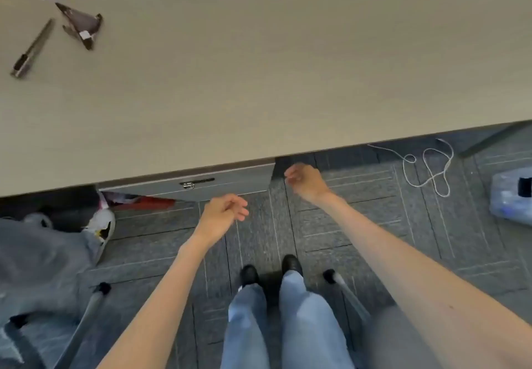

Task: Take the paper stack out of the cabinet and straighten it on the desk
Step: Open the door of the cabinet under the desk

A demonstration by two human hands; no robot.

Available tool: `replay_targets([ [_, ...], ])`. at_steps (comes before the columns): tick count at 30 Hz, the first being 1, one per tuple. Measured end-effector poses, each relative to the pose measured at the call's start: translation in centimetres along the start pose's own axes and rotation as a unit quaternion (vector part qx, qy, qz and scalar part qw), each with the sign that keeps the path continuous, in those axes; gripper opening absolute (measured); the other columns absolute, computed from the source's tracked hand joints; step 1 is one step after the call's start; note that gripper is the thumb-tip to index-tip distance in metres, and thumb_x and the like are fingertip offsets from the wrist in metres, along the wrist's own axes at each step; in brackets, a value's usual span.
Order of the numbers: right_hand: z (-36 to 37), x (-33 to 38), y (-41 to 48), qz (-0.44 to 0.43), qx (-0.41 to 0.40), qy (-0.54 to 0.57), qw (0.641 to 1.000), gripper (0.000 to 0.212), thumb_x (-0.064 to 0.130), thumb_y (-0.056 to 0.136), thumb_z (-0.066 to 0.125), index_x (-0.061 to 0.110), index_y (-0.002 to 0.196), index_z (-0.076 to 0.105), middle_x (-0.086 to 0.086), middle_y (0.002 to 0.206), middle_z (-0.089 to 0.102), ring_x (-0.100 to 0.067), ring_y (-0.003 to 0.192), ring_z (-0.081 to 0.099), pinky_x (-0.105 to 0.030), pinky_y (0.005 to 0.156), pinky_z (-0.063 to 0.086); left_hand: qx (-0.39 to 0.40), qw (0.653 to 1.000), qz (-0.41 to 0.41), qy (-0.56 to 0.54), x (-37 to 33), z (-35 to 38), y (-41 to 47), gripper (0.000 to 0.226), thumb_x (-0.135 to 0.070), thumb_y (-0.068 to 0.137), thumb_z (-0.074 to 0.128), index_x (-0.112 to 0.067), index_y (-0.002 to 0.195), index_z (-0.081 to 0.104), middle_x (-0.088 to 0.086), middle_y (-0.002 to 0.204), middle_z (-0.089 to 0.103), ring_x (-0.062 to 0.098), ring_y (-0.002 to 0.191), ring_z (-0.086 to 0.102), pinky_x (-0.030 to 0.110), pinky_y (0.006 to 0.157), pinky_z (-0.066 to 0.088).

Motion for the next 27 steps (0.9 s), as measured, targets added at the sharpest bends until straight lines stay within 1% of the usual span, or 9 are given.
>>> replay_targets([
  [2,1.9,0.8,2.0,-0.018,-0.019,-0.018,0.999,0.025,0.005,0.089,0.056,0.0,0.113,0.063,-0.014,0.115,0.067,-0.026,0.107,0.062,-0.035,0.092,0.051,-0.023,1.0,-0.001,-0.01,2.1,-1.2,1.8,0.02,-0.011,0.099,0.045,-0.01,0.101,0.065,0.003,0.092,0.07,0.012,0.077,0.065,0.029,0.086,0.045],
  [6,5.1,0.6,4.9,-0.039,-0.051,0.018,0.998,0.035,0.0,0.084,0.059,0.0,0.118,0.055,-0.017,0.116,0.067,-0.031,0.106,0.064,-0.041,0.088,0.055,-0.075,0.995,-0.031,-0.06,6.0,-2.5,4.7,0.025,-0.011,0.098,0.047,-0.001,0.118,0.06,0.012,0.109,0.068,0.014,0.081,0.064,0.018,0.078,0.046],
  [9,5.9,-1.1,6.5,-0.047,-0.084,0.049,0.994,0.038,0.003,0.083,0.065,0.005,0.119,0.054,-0.015,0.116,0.068,-0.03,0.108,0.064,-0.044,0.093,0.054,-0.096,0.986,-0.07,-0.115,8.7,-2.7,6.5,0.03,-0.019,0.097,0.052,-0.006,0.123,0.058,0.009,0.119,0.066,0.017,0.1,0.064,0.031,0.099,0.046],
  [11,6.3,-2.0,7.4,-0.049,-0.091,0.053,0.993,0.038,0.006,0.083,0.069,0.005,0.119,0.056,-0.013,0.116,0.068,-0.026,0.107,0.065,-0.039,0.094,0.053,-0.108,0.978,-0.094,-0.153,10.1,-2.8,7.6,0.039,-0.025,0.095,0.054,-0.005,0.129,0.055,0.008,0.122,0.063,0.018,0.11,0.061,0.033,0.101,0.044],
  [13,6.5,-2.6,7.9,-0.06,-0.099,0.053,0.992,0.037,0.009,0.082,0.071,0.005,0.116,0.058,-0.011,0.114,0.069,-0.023,0.105,0.065,-0.033,0.091,0.053,-0.119,0.966,-0.115,-0.196,11.2,-2.9,8.5,0.049,-0.031,0.094,0.056,-0.003,0.134,0.049,0.01,0.129,0.059,0.019,0.112,0.059,0.032,0.094,0.045],
  [16,6.3,-2.8,7.7,-0.08,-0.109,0.051,0.99,0.032,0.011,0.083,0.071,0.005,0.112,0.06,-0.011,0.109,0.07,-0.02,0.097,0.066,-0.015,0.071,0.053,-0.121,0.945,-0.153,-0.262,12.3,-2.7,9.6,0.065,-0.041,0.09,0.06,-0.009,0.142,0.039,0.012,0.142,0.048,0.024,0.12,0.056,0.039,0.105,0.045],
  [19,6.5,-3.7,7.1,-0.081,-0.111,0.053,0.989,0.019,0.011,0.081,0.073,0.008,0.094,0.06,-0.008,0.098,0.068,-0.021,0.092,0.066,-0.022,0.076,0.055,-0.125,0.932,-0.155,-0.302,12.6,-2.7,10.6,0.065,-0.037,0.09,0.061,-0.014,0.145,0.034,0.012,0.148,0.04,0.027,0.124,0.053,0.043,0.107,0.043],
  [22,7.1,-4.7,5.9,-0.081,-0.086,0.066,0.991,0.017,0.009,0.077,0.077,0.011,0.083,0.061,-0.005,0.087,0.068,-0.017,0.084,0.065,-0.02,0.076,0.053,-0.118,0.919,-0.153,-0.343,12.7,-2.3,11.3,0.064,-0.035,0.09,0.062,-0.015,0.144,0.034,0.013,0.149,0.037,0.03,0.125,0.052,0.041,0.1,0.048],
  [27,9.6,-7.3,3.7,-0.031,0.011,0.018,0.999,0.021,0.015,0.069,0.083,0.01,0.078,0.065,-0.002,0.079,0.07,-0.009,0.073,0.063,-0.02,0.07,0.048,-0.122,0.888,-0.187,-0.402,14.8,-0.7,10.8,0.059,-0.035,0.092,0.059,-0.013,0.142,0.036,0.019,0.144,0.044,0.036,0.122,0.055,0.043,0.088,0.052],
])
Point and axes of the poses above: each hand's wrist, its own y-axis towards the middle knuckle, its own z-axis out of the palm, x = y × z, the point moved 10 cm from there along y, towards the middle knuckle
